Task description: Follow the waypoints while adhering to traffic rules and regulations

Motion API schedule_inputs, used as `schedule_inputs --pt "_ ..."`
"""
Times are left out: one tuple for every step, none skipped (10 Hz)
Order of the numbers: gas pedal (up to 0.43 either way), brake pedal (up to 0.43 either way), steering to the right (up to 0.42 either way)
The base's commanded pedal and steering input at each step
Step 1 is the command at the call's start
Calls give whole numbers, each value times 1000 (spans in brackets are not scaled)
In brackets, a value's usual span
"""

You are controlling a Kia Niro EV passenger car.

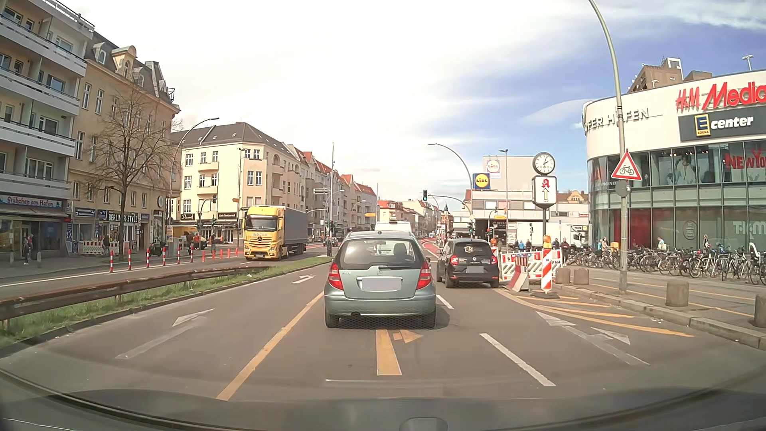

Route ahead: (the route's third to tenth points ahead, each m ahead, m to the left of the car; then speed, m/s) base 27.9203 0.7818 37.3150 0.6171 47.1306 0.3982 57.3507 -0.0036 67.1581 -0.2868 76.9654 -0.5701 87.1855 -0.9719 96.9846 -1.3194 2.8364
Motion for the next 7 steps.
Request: schedule_inputs --pt "169 0 -8" --pt "169 0 -8" --pt "169 0 -8" --pt "169 0 -6" --pt "169 0 -3" --pt "169 0 -3" --pt "157 0 -3"
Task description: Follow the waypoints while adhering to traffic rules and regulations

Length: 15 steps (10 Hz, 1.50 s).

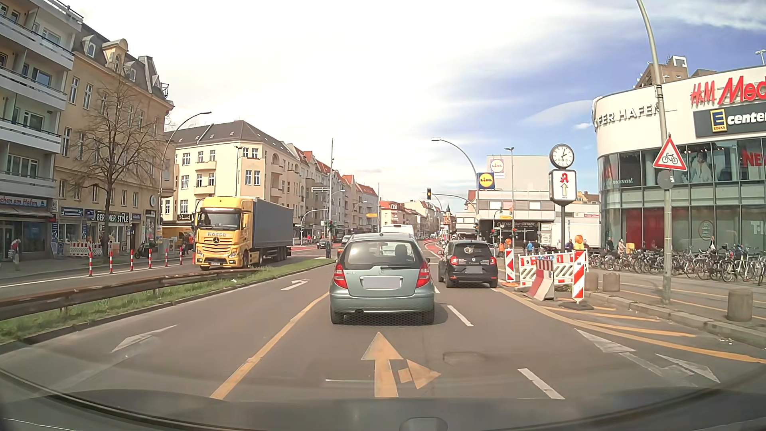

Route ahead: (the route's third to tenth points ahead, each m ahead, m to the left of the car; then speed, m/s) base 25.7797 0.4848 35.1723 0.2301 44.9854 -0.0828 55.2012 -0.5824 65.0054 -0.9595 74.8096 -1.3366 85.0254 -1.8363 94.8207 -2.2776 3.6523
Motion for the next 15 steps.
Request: schedule_inputs --pt "150 0 -3" --pt "150 0 -3" --pt "150 0 -3" --pt "138 0 -3" --pt "130 0 -3" --pt "130 0 -3" --pt "118 0 -3" --pt "110 0 -3" --pt "59 0 -3" --pt "20 0 -1" --pt "20 0 3" --pt "20 0 7" --pt "20 0 9" --pt "28 0 11" --pt "28 0 11"
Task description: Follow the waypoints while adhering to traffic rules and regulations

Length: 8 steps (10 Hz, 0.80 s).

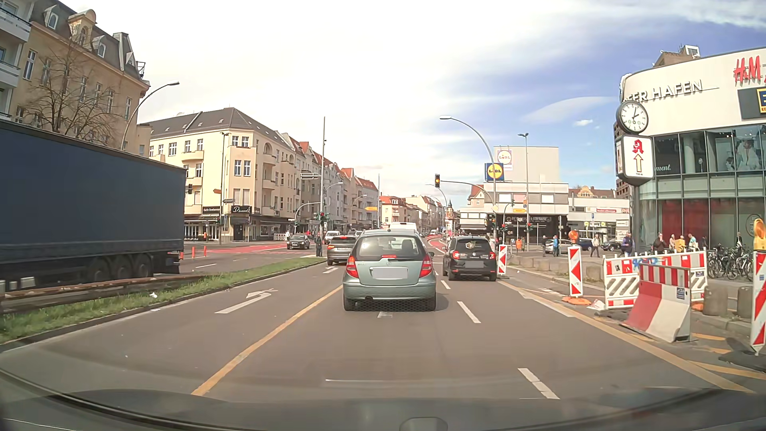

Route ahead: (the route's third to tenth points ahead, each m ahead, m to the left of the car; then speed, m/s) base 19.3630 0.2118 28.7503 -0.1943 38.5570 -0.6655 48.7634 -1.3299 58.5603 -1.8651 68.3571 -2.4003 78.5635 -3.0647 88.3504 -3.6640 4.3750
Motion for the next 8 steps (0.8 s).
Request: schedule_inputs --pt "28 0 10" --pt "28 0 10" --pt "28 0 10" --pt "28 0 12" --pt "28 0 12" --pt "39 0 14" --pt "39 0 18" --pt "39 0 17"
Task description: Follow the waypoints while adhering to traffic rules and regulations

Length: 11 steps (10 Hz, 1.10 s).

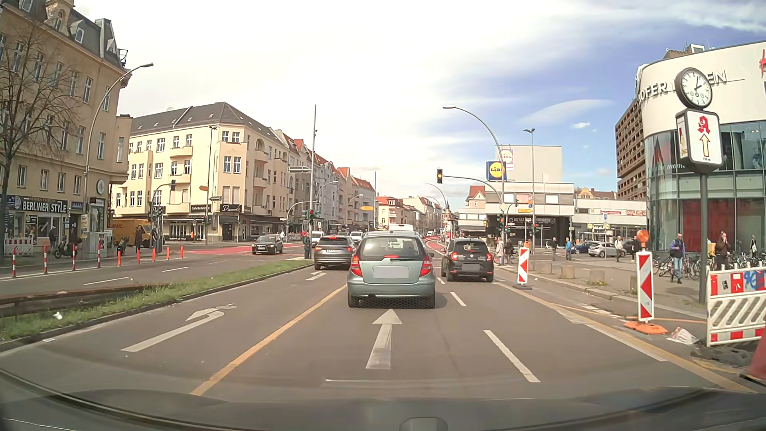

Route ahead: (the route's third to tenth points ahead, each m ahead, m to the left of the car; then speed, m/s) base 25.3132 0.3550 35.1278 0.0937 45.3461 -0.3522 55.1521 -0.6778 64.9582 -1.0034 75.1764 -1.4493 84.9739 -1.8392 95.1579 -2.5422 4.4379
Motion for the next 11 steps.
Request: schedule_inputs --pt "39 0 18" --pt "39 0 17" --pt "39 0 15" --pt "28 0 10" --pt "28 0 8" --pt "0 0 8" --pt "0 0 7" --pt "0 0 7" --pt "0 0 7" --pt "0 0 6" --pt "0 0 4"
